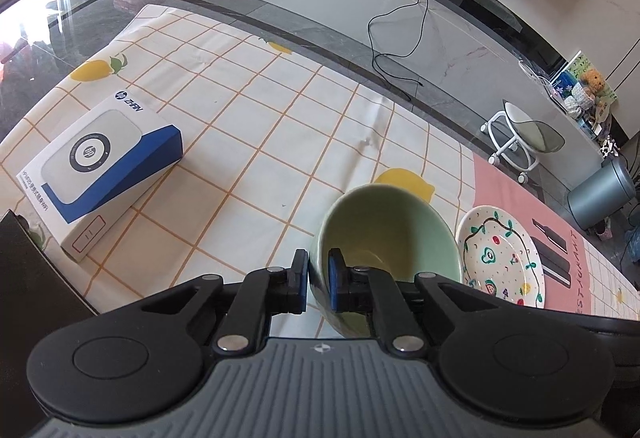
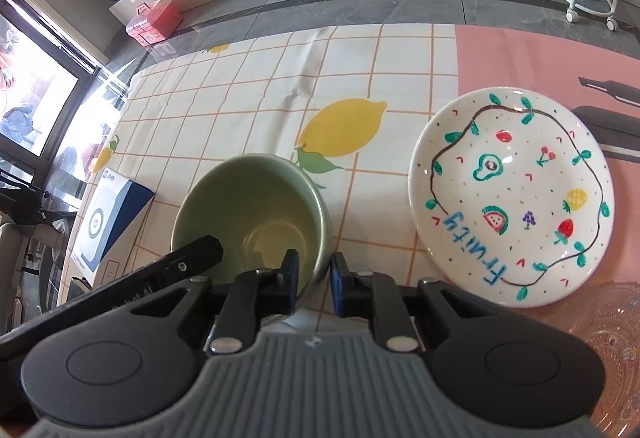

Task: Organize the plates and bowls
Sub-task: 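Close both grippers on the pale green bowl rim, then carry the pale green bowl and lower it into the stacked steel bowls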

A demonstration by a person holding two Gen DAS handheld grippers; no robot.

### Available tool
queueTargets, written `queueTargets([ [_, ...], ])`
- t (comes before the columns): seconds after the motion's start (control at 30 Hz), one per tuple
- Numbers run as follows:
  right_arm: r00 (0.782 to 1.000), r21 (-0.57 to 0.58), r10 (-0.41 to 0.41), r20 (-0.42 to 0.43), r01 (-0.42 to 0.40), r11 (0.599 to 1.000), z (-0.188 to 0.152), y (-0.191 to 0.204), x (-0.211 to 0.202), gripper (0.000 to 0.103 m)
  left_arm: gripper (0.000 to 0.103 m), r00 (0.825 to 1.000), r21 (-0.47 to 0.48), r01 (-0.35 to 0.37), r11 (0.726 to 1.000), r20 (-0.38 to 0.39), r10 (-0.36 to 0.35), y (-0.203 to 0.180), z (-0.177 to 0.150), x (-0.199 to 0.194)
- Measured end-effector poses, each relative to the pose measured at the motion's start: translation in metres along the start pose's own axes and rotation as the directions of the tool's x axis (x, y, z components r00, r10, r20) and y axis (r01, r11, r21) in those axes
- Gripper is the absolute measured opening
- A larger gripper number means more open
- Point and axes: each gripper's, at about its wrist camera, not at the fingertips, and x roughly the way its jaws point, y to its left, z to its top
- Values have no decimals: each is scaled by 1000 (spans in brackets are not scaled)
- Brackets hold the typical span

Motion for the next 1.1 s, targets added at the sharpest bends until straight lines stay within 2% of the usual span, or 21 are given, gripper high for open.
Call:
queueTargets([
  [0.23,999,14,46,15,-47,999,-20,5,-39,14,11,999,0,-2,1000,49,2,-8,-14,-53],
  [0.63,989,-5,126,79,-126,992,-91,11,-144,14,11,994,-25,53,998,100,-51,-18,-68,-156],
  [0.83,985,-19,150,80,-149,989,-132,4,-191,14,12,994,8,66,998,92,-66,-28,-104,-192],
  [1.1,987,-31,149,59,-147,989,-181,-16,-230,15,12,993,12,116,993,23,-116,-33,-148,-207],
])
